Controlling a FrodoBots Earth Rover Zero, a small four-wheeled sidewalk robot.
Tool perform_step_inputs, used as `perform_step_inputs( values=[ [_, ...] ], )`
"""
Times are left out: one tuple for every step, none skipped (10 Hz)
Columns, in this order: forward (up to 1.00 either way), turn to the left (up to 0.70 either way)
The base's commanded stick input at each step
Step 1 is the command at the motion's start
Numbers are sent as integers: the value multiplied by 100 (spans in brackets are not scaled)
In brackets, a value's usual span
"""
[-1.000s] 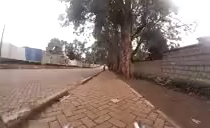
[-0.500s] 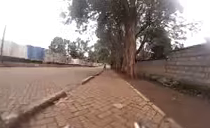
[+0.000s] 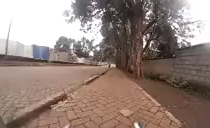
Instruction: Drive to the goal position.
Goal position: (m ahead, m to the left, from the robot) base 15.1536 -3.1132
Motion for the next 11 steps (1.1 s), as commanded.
perform_step_inputs(
  values=[
    [50, -9],
    [50, 2],
    [50, 6],
    [50, 0],
    [50, 0],
    [50, 0],
    [50, -4],
    [50, -19],
    [50, -50],
    [50, -50],
    [50, -50]
  ],
)
